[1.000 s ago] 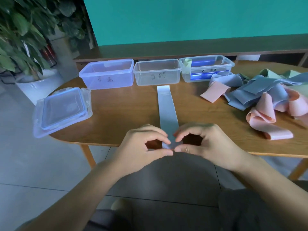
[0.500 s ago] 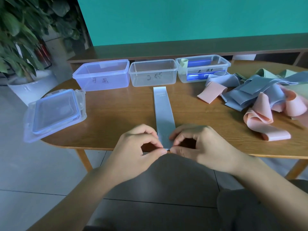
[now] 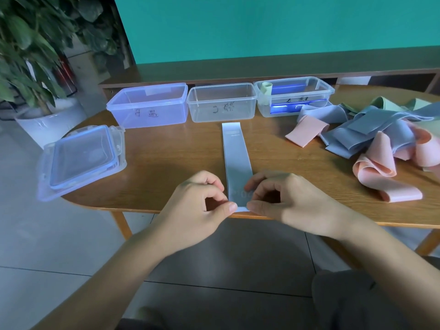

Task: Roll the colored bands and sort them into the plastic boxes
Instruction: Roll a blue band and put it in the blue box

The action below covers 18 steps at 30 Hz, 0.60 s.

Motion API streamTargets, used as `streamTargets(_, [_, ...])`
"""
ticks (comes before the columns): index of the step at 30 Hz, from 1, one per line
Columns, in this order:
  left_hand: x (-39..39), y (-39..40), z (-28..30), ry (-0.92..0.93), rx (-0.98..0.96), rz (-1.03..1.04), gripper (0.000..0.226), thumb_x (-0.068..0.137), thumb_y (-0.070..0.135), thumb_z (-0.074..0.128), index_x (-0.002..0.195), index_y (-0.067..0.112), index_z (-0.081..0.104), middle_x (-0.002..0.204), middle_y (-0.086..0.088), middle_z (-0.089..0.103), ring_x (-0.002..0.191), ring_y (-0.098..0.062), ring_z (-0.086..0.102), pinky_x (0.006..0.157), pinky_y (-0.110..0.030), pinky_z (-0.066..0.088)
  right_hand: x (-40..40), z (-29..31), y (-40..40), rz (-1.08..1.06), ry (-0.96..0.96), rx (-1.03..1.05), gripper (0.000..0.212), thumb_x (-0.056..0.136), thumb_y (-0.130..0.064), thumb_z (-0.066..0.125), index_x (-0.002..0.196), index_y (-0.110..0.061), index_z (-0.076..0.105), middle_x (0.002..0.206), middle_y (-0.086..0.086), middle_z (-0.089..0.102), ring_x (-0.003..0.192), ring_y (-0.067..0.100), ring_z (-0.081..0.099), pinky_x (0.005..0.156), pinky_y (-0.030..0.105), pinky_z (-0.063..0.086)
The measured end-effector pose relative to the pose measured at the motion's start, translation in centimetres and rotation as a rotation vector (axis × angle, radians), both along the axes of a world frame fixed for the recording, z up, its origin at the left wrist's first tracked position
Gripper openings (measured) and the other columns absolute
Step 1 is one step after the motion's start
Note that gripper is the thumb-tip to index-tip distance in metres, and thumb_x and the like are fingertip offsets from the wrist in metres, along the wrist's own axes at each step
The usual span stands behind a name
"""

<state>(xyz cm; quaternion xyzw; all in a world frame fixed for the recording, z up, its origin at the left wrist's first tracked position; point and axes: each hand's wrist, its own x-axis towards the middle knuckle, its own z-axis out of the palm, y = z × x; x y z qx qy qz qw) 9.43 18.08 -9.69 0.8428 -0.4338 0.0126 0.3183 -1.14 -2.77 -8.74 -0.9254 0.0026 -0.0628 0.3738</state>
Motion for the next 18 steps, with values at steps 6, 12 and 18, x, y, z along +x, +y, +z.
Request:
streamTargets(6, [-0.2,-0.5,0.1,0.034,-0.030,0.059,0.016,0.081,0.042,0.076,0.077,0.029,0.068,0.102,0.020,0.056,0.098,0.001,0.057,0.080,-0.017,0.049,0.1,0.0,-0.1,-0.014,-0.012,-0.005,0.017,0.087,-0.035,0.076,0.077,-0.026,0.066,0.105,-0.020,0.063,0.095,0.005,0.061,0.077,0.023,0.049])
streamTargets(12, [-0.4,-0.8,-0.3,0.023,-0.139,-0.122,0.008,0.088,0.015,0.074,0.088,0.023,0.075,0.092,0.013,0.065,0.089,-0.012,0.063,0.075,-0.027,0.050,0.1,-0.5,-0.3,0.093,-0.091,0.013,0.009,0.090,-0.024,0.075,0.091,-0.032,0.069,0.102,-0.013,0.064,0.104,0.012,0.060,0.091,0.033,0.047])
streamTargets(18, [-0.1,-0.4,-1.1,-0.198,-0.114,-0.216,0.009,0.094,0.016,0.069,0.095,0.018,0.078,0.090,0.011,0.067,0.090,-0.009,0.059,0.078,-0.026,0.048,-0.2,-0.9,-0.3,0.166,-0.206,-0.108,0.008,0.092,-0.017,0.072,0.091,-0.025,0.071,0.107,-0.011,0.061,0.107,0.009,0.059,0.090,0.014,0.041])
